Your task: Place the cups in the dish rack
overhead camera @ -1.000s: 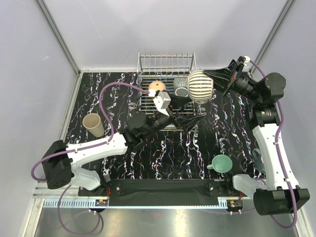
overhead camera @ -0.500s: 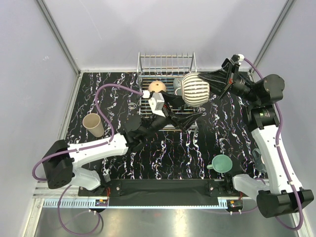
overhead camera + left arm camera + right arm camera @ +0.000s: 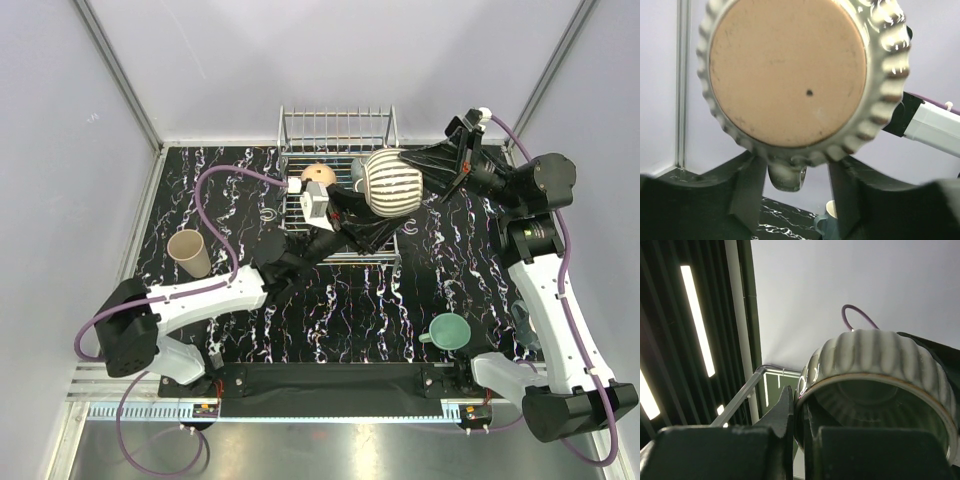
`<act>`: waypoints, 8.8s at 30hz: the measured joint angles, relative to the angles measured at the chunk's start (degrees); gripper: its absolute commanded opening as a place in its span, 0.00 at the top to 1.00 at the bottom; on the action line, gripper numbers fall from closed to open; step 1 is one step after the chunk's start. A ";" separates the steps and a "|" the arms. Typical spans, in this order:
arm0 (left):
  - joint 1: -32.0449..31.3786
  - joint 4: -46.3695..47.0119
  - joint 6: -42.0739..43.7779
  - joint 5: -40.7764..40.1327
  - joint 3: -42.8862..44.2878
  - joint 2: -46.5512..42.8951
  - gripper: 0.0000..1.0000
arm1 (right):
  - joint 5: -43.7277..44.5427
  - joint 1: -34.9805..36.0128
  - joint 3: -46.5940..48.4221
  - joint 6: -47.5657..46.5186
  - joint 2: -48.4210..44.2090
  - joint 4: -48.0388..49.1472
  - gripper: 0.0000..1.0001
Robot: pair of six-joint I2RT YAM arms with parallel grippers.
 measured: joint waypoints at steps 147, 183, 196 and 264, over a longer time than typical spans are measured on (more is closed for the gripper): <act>22.18 -82.66 0.57 -23.71 33.11 35.36 1.00 | 54.18 -2.03 4.44 -86.12 -1.18 -71.32 0.08; 23.34 -81.09 -2.56 -20.35 24.59 24.06 0.28 | 59.87 -2.03 5.46 -82.58 0.55 -77.92 0.11; 13.84 -78.68 -6.01 -13.73 10.91 -3.80 0.25 | 72.24 -19.41 -1.70 -83.95 1.03 -80.98 0.14; 7.32 -77.50 -13.46 1.86 -7.15 -33.09 0.18 | 72.91 -54.82 -27.56 -71.14 0.35 -66.27 1.00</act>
